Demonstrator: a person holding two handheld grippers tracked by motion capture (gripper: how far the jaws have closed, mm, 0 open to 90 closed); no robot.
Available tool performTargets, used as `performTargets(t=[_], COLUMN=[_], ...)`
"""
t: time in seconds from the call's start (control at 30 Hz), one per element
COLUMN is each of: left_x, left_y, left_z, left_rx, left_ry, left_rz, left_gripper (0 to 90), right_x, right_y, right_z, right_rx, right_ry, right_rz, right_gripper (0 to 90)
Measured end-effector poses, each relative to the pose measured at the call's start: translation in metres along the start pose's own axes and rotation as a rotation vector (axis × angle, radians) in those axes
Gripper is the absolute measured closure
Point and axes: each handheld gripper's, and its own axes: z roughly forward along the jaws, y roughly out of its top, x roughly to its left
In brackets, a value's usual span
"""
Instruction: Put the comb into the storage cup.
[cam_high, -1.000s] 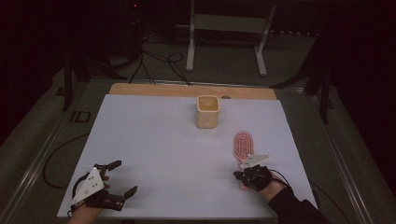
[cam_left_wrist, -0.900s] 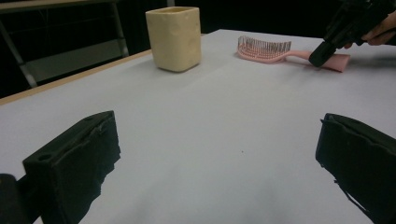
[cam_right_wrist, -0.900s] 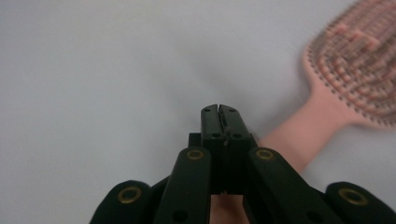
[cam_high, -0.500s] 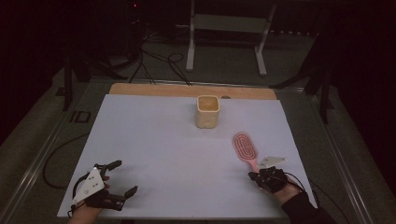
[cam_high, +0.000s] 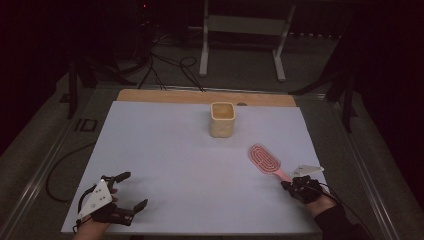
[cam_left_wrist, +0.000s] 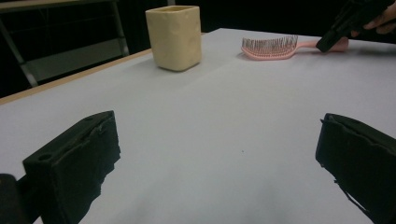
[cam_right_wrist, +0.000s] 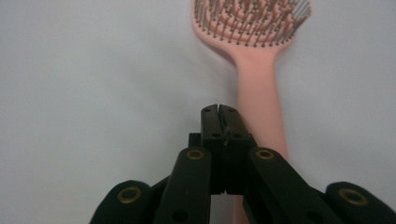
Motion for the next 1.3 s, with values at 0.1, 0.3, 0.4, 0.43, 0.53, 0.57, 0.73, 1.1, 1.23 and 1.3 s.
performTargets(t=[0.1,0.3,0.4,0.43,0.53,0.57,0.73,1.1,1.23,1.3], left_x=[0.000,0.000,0.000,0.000,0.000,0.000,0.000,0.000,0.000,0.000], left_y=[0.000,0.000,0.000,0.000,0.000,0.000,0.000,0.000,0.000,0.000], left_z=[0.000,0.000,0.000,0.000,0.000,0.000,0.000,0.000,0.000,-0.001], left_rx=[0.001,0.001,0.001,0.002,0.001,0.002,0.000,0.000,0.001,0.000], left_ry=[0.000,-0.001,0.002,0.000,0.001,0.001,0.001,0.002,0.001,0.002], left_rz=[-0.002,-0.002,0.002,0.000,0.002,0.004,0.003,0.001,-0.002,0.002], left_gripper=[0.0,0.0,0.0,0.0,0.0,0.0,0.0,0.0,0.0,0.0], right_x=[-0.002,-0.009,-0.010,-0.008,-0.007,-0.007,-0.006,-0.013,-0.018,-0.020], right_y=[0.000,-0.001,-0.001,0.001,0.004,0.004,0.010,0.026,0.034,0.038], right_z=[-0.001,-0.001,-0.001,-0.005,-0.008,-0.008,-0.015,-0.031,-0.036,-0.038], right_rx=[0.005,0.011,0.009,0.001,-0.003,-0.003,-0.007,-0.009,-0.010,-0.004], right_ry=[-0.006,-0.014,-0.013,-0.007,-0.005,-0.005,-0.003,-0.019,-0.029,-0.028], right_rz=[-0.003,0.010,0.009,-0.005,-0.023,-0.023,-0.041,-0.081,-0.102,-0.108], right_gripper=[90.0,90.0,90.0,90.0,90.0,90.0,90.0,90.0,87.9,86.1])
